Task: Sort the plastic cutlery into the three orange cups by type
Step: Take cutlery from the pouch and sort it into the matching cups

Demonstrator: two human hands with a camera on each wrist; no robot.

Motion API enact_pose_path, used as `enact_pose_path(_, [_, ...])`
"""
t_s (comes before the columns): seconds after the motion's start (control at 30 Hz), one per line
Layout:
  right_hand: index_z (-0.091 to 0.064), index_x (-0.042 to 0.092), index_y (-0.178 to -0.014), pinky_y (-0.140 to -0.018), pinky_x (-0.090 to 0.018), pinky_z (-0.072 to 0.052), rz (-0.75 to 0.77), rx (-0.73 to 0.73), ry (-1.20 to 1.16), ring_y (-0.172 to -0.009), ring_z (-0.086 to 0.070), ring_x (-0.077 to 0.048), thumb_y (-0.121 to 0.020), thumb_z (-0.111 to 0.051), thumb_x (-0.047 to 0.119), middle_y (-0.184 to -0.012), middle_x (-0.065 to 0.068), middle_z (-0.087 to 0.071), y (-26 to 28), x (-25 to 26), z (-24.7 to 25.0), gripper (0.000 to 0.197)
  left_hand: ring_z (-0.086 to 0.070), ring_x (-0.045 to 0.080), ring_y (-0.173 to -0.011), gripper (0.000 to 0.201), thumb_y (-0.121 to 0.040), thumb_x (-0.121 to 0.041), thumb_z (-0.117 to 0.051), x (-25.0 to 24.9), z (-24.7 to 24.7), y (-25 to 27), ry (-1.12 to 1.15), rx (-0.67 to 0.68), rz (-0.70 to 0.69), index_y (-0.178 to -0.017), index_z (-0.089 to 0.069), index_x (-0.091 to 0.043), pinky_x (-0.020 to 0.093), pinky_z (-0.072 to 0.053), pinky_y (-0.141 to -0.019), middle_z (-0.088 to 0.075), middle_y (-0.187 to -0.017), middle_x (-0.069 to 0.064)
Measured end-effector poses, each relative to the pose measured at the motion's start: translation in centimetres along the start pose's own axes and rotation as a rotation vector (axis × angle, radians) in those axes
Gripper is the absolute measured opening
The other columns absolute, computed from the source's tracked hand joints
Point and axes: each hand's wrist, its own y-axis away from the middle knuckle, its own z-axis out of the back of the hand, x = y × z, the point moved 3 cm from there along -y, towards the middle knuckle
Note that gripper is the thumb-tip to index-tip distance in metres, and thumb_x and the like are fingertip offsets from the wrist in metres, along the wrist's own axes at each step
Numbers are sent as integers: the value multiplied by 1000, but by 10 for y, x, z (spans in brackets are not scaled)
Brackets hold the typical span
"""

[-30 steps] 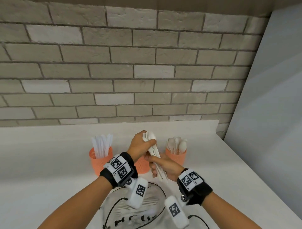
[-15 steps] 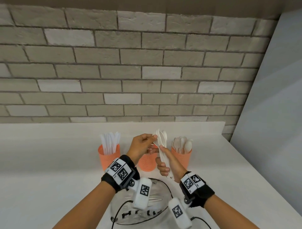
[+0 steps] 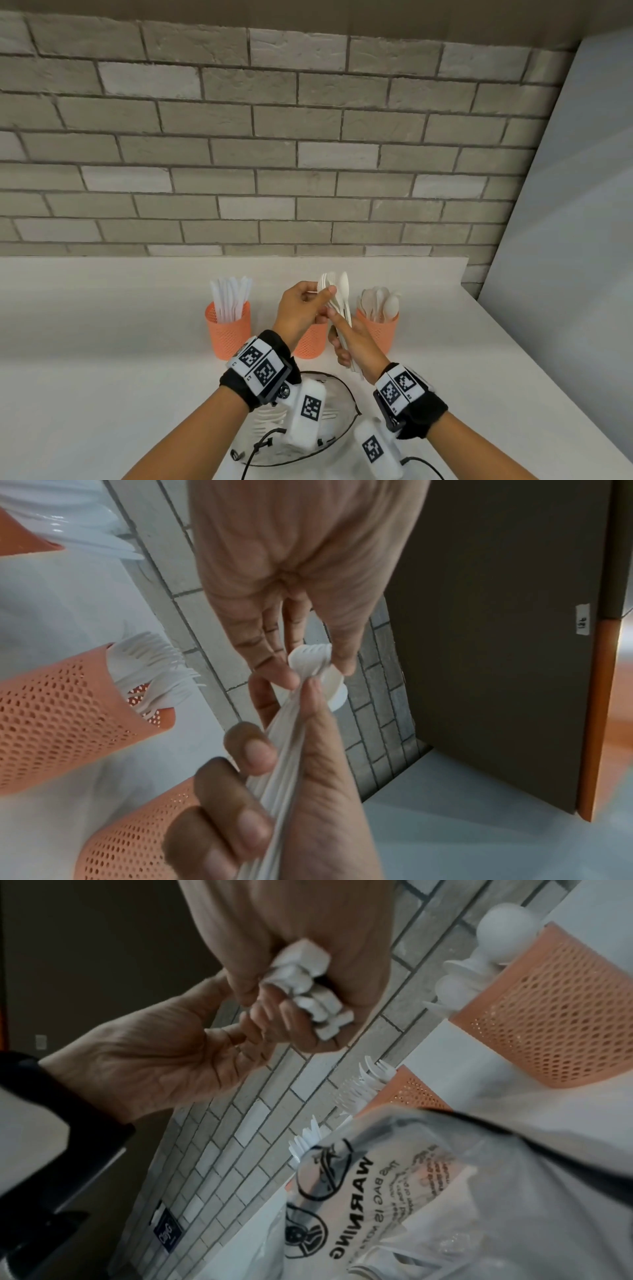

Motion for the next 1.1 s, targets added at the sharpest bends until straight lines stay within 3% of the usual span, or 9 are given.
enact_pose_path(0.17, [-52, 9, -108, -32, -15, -24, 7, -9, -35, -31, -31, -4, -97, -38, 41, -55, 0, -44, 4, 4, 5, 37, -59, 13, -60, 23, -90, -20, -59, 5, -1, 0, 78, 23, 47, -105, -58, -2, 20, -52, -54, -62, -84, 12])
enact_pose_path(0.27, [-57, 12, -94, -32, -15, -26, 5, -25, -55, -30, -34, -5, -96, -39, 44, -54, -2, -46, 5, 6, 7, 37, -55, 12, -59, 17, -95, -20, -52, 7, -3, 3, 120, 26, 99, -99, -56, -5, 18, -49, -53, -59, -76, 7])
enact_pose_path(0.43, [-56, 12, -90, -31, -15, -26, -1, -9, -61, -29, -35, -7, -99, -40, 30, -52, -3, -51, 7, 4, 6, 26, -47, 12, -56, 15, -97, -18, -41, 12, -7, 8, -32, 5, 116, -89, -51, -10, 19, -38, -46, -54, -70, 4])
enact_pose_path(0.5, [-57, 10, -97, -31, -15, -29, -18, 10, -90, -30, -38, -9, -100, -37, 24, -53, -4, -54, 7, 2, 6, 25, -46, 13, -53, 23, -96, -13, -34, 12, -7, 8, -58, -34, 105, -80, -50, -11, 20, -36, -45, -55, -68, 5])
enact_pose_path(0.6, [-59, 11, -101, -39, -21, -44, -43, 15, -108, -40, -54, -14, -100, -34, 24, -59, -7, -61, 6, -1, 9, 28, -58, 17, -57, 21, -98, -14, -30, 11, 0, 5, 66, -167, 63, -93, -48, -6, 25, -45, -54, -60, -66, 5])
enact_pose_path(0.7, [-58, 13, -99, -43, -25, -49, -84, -2, -113, -41, -57, -17, -100, -34, 25, -56, -7, -62, 7, -4, 15, 26, -57, 13, -42, 17, -101, -16, -28, 3, 10, 3, 296, -270, 14, -96, -44, -14, 22, -50, -45, -53, -54, 4])
enact_pose_path(0.83, [-60, 14, -100, -38, -22, -39, -82, -18, -91, -31, -40, -11, -100, -34, 25, -43, -1, -47, 7, -6, 22, 28, -35, 10, -46, 11, -99, -18, -39, -7, 14, -2, 186, -306, -22, -102, -49, -12, 16, -34, -36, -36, -60, 0])
enact_pose_path(1.0, [-61, 18, -102, -38, -20, -34, -84, 10, -90, -31, -32, -9, -100, -35, 27, -44, 2, -39, 6, -7, 20, 28, -52, 8, -49, 8, -86, -16, -63, 5, 0, 0, -1, -160, 92, -89, -66, -9, 12, -36, -38, -60, -69, 6])
enact_pose_path(1.1, [-61, 20, -101, -38, -20, -32, -84, 12, -72, -32, -33, -9, -100, -35, 28, -45, 1, -38, 5, -7, 18, 27, -51, 1, -42, 10, -83, -15, -68, 7, -13, 5, -18, -118, 39, -78, -64, -7, 8, -32, -35, -61, -66, 7])
